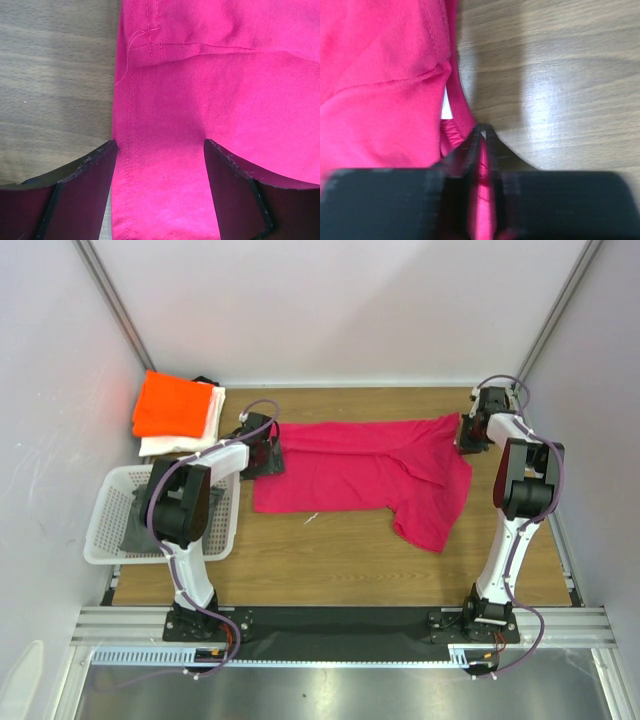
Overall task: Fold and stack the t-shirts
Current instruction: Fold the tshirt
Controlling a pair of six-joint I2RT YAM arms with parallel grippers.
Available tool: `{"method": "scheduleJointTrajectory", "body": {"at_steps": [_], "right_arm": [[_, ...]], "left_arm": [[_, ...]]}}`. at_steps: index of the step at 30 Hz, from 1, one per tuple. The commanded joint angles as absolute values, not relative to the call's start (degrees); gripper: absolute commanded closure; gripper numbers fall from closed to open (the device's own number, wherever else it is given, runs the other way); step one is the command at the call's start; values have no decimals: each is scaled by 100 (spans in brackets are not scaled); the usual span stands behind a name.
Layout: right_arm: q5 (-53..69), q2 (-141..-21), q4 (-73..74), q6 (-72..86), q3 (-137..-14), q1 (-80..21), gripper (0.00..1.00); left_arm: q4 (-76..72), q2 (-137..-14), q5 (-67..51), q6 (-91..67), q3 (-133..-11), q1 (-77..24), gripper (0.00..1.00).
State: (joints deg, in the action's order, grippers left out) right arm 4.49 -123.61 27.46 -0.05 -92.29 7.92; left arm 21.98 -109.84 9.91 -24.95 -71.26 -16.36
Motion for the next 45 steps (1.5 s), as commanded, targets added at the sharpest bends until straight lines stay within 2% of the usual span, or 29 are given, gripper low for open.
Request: {"method": "scheduleJointTrajectory", "body": {"at_steps": [1,6,7,10,13,16,22,33,45], "right_arm": [[79,-12507,2962,-158,-9396,738,98],[105,-12323,2944,-132,-9360,747,99],[166,-12279,2962,-97,-9369,756,91],[544,-12033,2927,-53,-9396,782,78],[852,-11857,2892,-53,-9396,782,68],[1002,-11830,2804,-132,-9325,756,63],[967,-12067,2918,-228,-9387,721,61],[62,-12199,3059,-501,-9413,536,61],[9,-12208,3050,-466,-9404,633,61]], "left_arm": [[2285,-11145,1072,-2496,-7110,-1661,24],[2259,-11127,1063,-2505,-7084,-1661,23],[2259,-11118,1055,-2496,-7075,-1661,23],[2259,-11118,1055,-2496,-7075,-1661,23],[2232,-11118,1037,-2496,-7075,-1661,23],[2215,-11118,1002,-2479,-7084,-1661,23],[2215,-11127,993,-2487,-7102,-1661,23],[2232,-11101,967,-2470,-7066,-1661,22],[2259,-11153,984,-2470,-7119,-1661,22]]}}
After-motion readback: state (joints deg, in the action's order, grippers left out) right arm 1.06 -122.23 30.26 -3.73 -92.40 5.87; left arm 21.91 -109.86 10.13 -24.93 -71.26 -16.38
